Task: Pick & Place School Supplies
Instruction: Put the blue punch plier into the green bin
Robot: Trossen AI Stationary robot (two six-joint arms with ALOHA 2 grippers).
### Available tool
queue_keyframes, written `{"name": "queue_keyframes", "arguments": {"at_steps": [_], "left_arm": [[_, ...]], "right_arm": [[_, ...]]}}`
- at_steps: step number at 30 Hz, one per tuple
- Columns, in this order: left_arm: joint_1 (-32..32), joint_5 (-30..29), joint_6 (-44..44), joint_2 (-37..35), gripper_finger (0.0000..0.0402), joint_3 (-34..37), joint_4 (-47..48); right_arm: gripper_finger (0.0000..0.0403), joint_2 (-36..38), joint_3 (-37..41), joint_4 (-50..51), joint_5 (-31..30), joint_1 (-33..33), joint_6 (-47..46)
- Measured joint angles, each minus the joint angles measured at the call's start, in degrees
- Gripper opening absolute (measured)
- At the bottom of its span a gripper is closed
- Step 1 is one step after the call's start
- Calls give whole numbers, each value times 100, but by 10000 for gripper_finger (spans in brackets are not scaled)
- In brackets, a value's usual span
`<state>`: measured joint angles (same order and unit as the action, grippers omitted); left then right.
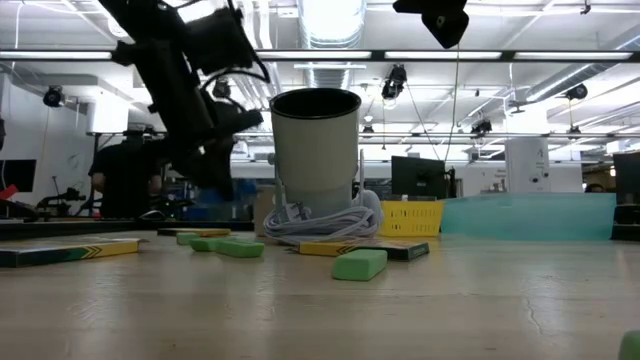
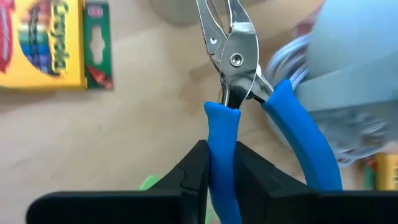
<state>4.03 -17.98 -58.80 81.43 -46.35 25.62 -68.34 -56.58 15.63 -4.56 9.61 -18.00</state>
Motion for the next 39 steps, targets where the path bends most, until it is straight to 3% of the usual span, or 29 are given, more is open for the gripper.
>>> {"name": "queue_keyframes", "arguments": {"at_steps": [12, 20, 32, 39], "left_arm": [[2, -355, 891, -1209, 55, -2, -175], [-11, -367, 2589, -1959, 55, -4, -1199], [-11, 493, 3906, -2106, 55, -11, -2810], [-17, 1560, 5693, -1948, 55, -11, -3516]], "right_arm": [[73, 0, 0, 1, 0, 0, 0], [71, 0, 0, 0, 0, 1, 0], [80, 0, 0, 1, 0, 1, 0], [69, 0, 0, 0, 0, 1, 0]]}}
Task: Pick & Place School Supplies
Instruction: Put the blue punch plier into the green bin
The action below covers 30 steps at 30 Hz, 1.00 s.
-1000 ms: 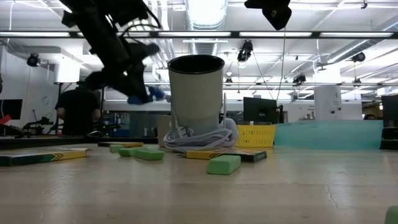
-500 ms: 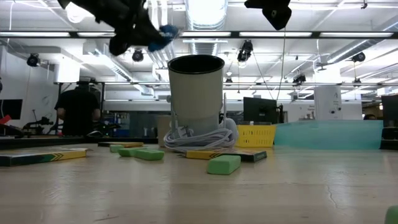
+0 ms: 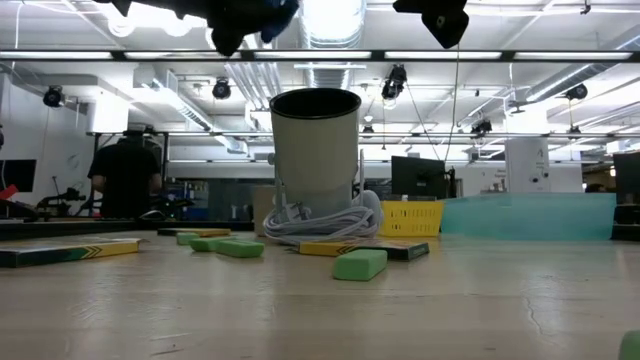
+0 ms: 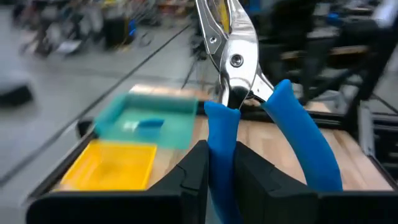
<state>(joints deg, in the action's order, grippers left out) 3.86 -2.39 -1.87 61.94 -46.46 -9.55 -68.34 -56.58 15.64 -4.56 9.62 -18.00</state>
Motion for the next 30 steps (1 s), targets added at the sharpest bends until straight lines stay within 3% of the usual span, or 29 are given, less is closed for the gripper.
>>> {"name": "queue_keyframes", "arguments": {"at_steps": [21, 30], "left_arm": [[-22, 152, 313, 847, 63, -2, -1962], [-24, 157, 695, 853, 62, -2, -1921]], "right_arm": [[75, 0, 0, 0, 0, 1, 0], [71, 0, 0, -4, 0, -1, 25]]}}
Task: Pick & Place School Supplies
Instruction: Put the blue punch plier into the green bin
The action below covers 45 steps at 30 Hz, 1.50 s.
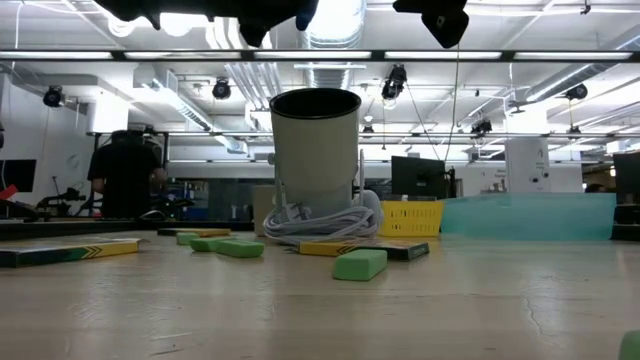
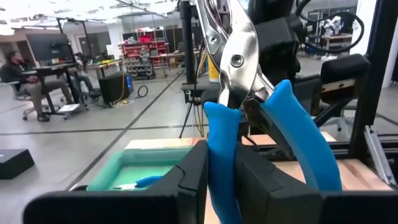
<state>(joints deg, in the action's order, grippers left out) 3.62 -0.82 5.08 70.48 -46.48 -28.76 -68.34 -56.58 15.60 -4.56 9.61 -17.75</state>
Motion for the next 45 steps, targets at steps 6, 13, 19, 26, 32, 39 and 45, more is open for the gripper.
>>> {"name": "queue_keyframes", "arguments": {"at_steps": [6, 13, 19, 26, 32, 39, 45], "left_arm": [[-4, 148, -20, 0, 62, 0, 0], [-2, 149, -2, 0, 62, 0, 3], [-2, 149, 1, 0, 62, 0, 7], [-2, 147, 5, 0, 62, 0, 26], [-2, 144, 7, 0, 62, 0, 29], [2, 144, 84, 0, 62, 0, 29], [2, 142, 245, 0, 62, 0, 29]], "right_arm": [[80, 7, -33, -207, -13, -24, 80], [78, 2, -31, -274, -13, -24, 104], [69, -7, -31, -884, -11, -24, 185], [70, -7, -31, -1517, -613, -24, 114], [74, -29, -28, -1511, -1215, -30, -486], [112, -243, -28, -1678, -1212, -24, -446], [156, -462, -27, -1933, -1209, -24, -436]]}}
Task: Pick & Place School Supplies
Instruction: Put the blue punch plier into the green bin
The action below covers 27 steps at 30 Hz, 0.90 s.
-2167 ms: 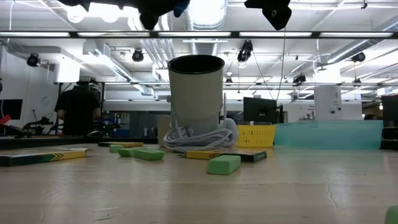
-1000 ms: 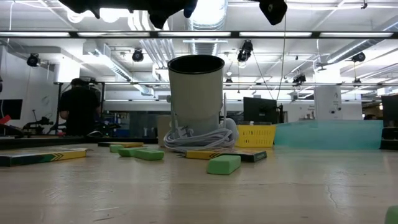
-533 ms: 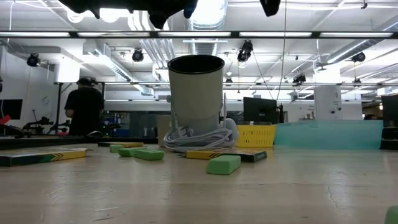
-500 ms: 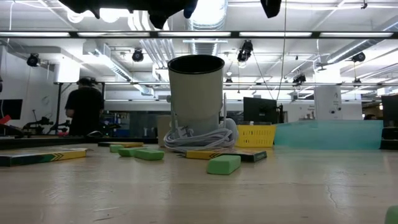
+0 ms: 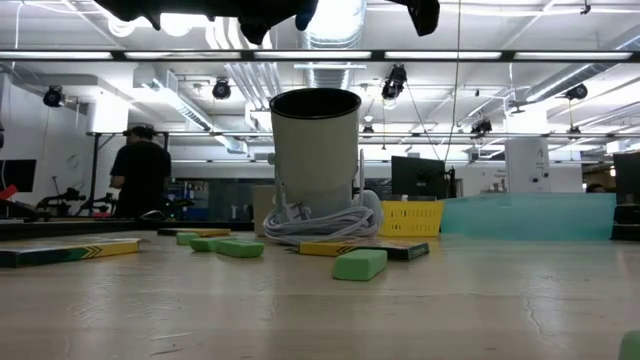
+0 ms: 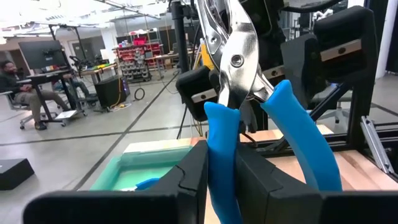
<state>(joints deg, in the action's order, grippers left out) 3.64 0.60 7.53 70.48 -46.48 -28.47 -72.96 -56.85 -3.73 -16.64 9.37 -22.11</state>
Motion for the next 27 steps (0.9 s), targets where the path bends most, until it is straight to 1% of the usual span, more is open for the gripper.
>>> {"name": "queue_keyframes", "arguments": {"at_steps": [4, 9, 11, 23, 27], "left_arm": [[0, 2, 7, 0, 62, 0, 2], [-2, 2, 44, 0, 62, 0, 2], [-2, 2, 44, 0, 62, 0, 2], [-4, 6, 212, 0, 62, 2, 0], [-4, 40, 214, 0, 62, 2, 0]], "right_arm": [[184, -35, -1, -1, 2, 0, 39], [202, -40, 1, -205, 8, 0, 589], [203, -94, -3, -435, 11, 0, 606], [203, -728, 3, -938, 13, 0, 903], [203, -856, 1, -1315, 13, 0, 926]]}}
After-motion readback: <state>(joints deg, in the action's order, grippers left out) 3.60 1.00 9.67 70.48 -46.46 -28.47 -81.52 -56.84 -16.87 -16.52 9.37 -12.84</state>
